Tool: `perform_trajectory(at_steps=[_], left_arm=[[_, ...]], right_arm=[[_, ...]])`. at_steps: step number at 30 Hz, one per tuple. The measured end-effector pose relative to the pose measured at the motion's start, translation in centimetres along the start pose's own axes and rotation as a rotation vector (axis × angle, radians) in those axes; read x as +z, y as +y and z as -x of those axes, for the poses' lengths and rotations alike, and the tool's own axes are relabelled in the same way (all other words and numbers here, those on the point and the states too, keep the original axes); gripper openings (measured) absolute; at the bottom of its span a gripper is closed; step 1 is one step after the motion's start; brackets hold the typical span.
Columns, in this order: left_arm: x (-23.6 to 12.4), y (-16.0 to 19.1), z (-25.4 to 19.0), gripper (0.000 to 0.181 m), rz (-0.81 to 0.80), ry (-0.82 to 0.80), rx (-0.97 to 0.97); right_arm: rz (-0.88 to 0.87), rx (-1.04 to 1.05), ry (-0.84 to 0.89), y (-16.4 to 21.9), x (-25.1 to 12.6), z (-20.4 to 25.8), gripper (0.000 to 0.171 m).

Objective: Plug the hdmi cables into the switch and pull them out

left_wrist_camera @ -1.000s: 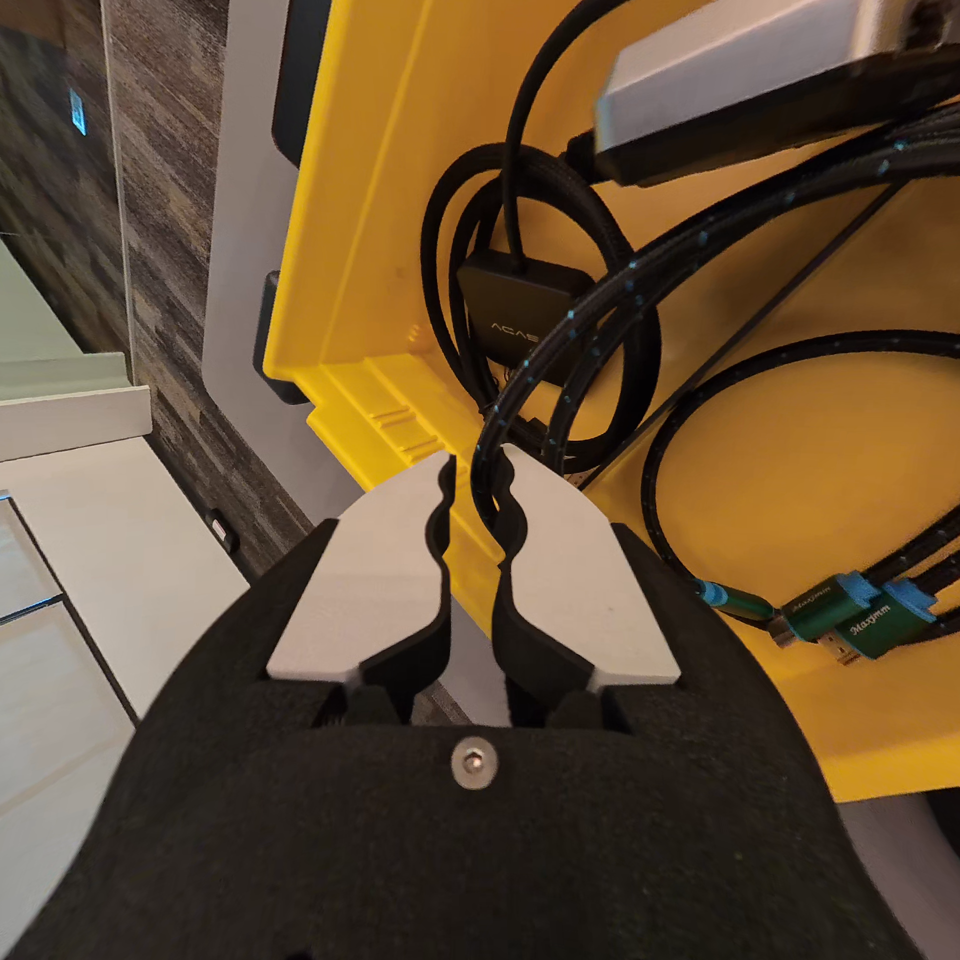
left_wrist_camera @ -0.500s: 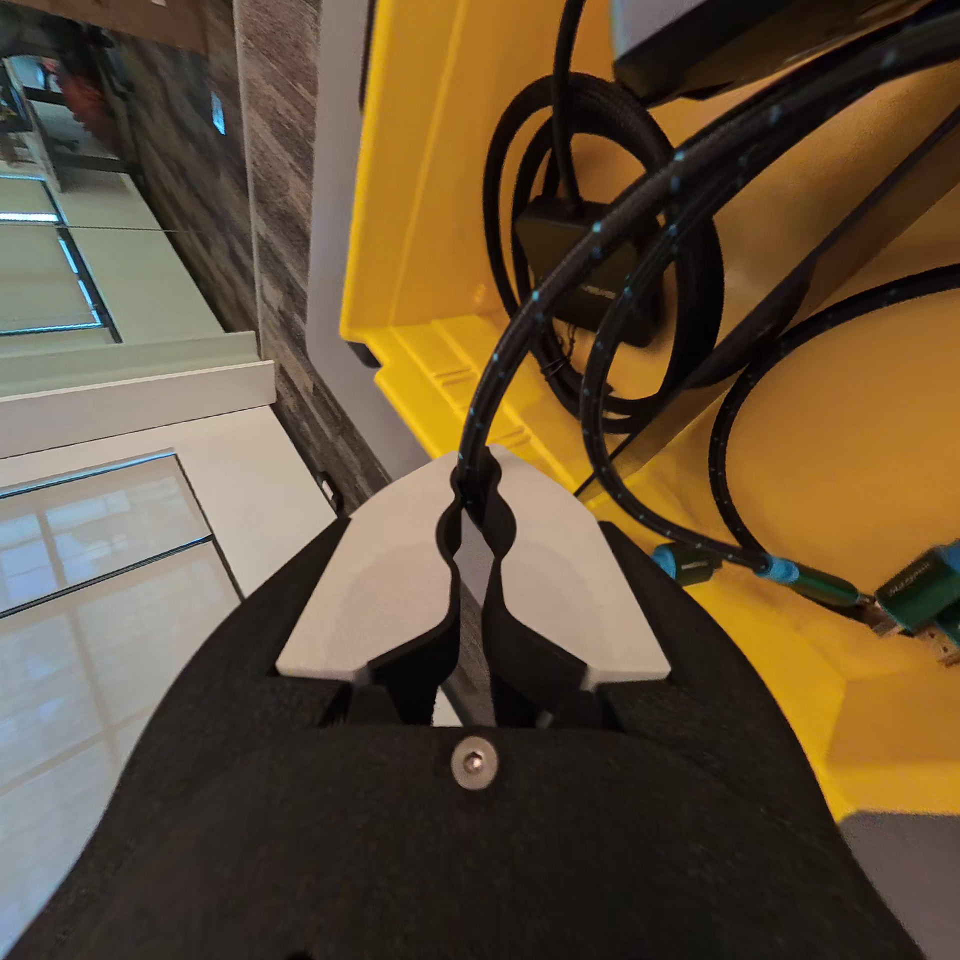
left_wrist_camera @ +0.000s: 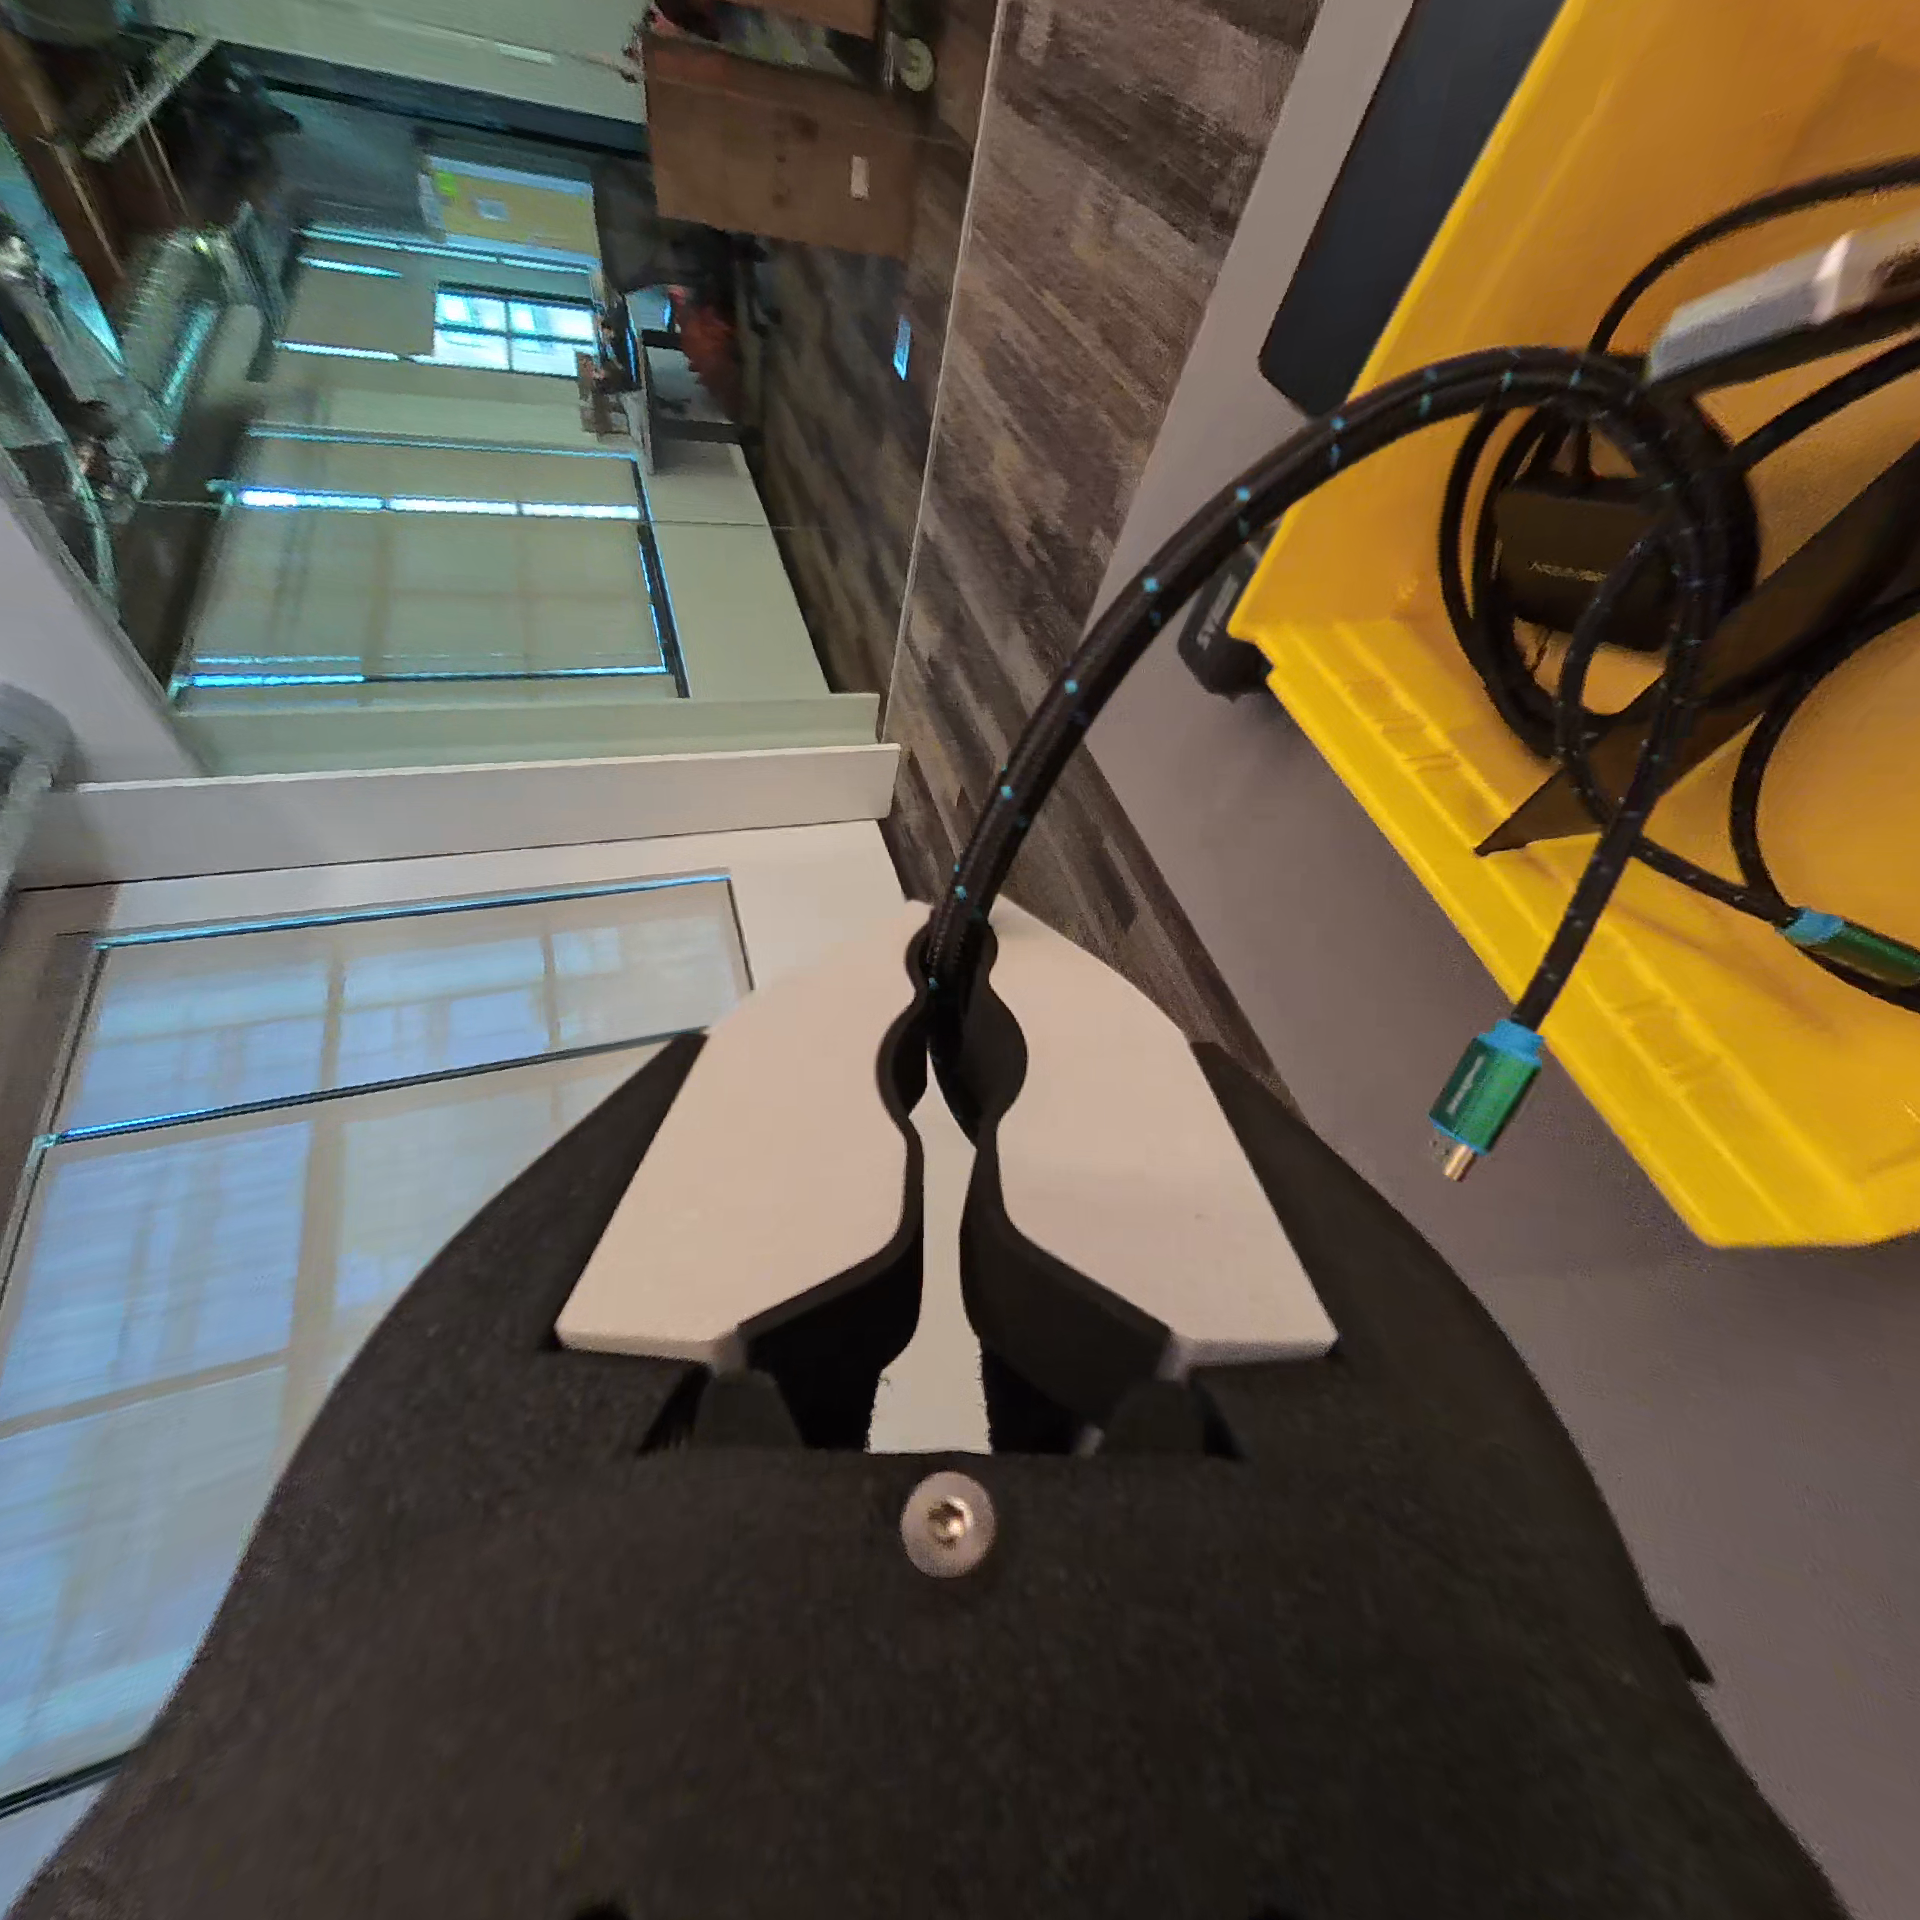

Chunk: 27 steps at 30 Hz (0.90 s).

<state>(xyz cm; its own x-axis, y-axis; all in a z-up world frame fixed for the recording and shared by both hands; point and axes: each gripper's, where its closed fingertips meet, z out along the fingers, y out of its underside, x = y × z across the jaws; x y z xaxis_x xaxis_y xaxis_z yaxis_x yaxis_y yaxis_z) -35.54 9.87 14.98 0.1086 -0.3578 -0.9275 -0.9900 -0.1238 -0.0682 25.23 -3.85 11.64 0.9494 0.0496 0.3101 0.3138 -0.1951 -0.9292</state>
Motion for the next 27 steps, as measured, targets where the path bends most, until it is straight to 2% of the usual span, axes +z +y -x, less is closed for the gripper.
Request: perform_trajectory(at_steps=[3,5,9,11,14,18,22,27], left_arm=[[-3.7,-3.2,0.0,0.000,-0.078,0.063,-0.028],[-6.3,-6.4,-2.2,0.000,-0.161,0.177,-0.050],[-10.9,-13.9,-9.9,0.000,-0.324,0.471,-0.036],[-11.8,-17.1,-14.2,0.000,-0.364,0.578,0.001],[-11.3,-21.2,-20.3,0.000,-0.381,0.679,0.058],[-8.9,-25.4,-26.8,0.000,-0.360,0.761,0.116],[-6.2,-28.8,-30.0,0.000,-0.366,0.812,0.084],[-3.8,-30.3,-32.9,0.001,-0.338,0.900,0.018]], right_arm=[[-0.006,0.000,-0.008,-0.1,-0.4,0.0,0.017],[-0.009,0.000,-0.014,-0.2,-0.7,-0.1,0.017],[-0.019,0.005,-0.024,-0.3,-1.2,-0.1,0.017],[-0.022,0.005,-0.034,-0.4,-1.3,0.0,0.017],[-0.017,-0.013,-0.041,-0.4,-1.5,0.2,0.017],[-0.026,-0.019,-0.052,-0.6,-1.7,0.5,0.017],[-0.032,-0.021,-0.058,-0.7,-1.7,0.6,0.017],[-0.043,-0.008,-0.065,-0.7,-1.6,0.4,0.017]])
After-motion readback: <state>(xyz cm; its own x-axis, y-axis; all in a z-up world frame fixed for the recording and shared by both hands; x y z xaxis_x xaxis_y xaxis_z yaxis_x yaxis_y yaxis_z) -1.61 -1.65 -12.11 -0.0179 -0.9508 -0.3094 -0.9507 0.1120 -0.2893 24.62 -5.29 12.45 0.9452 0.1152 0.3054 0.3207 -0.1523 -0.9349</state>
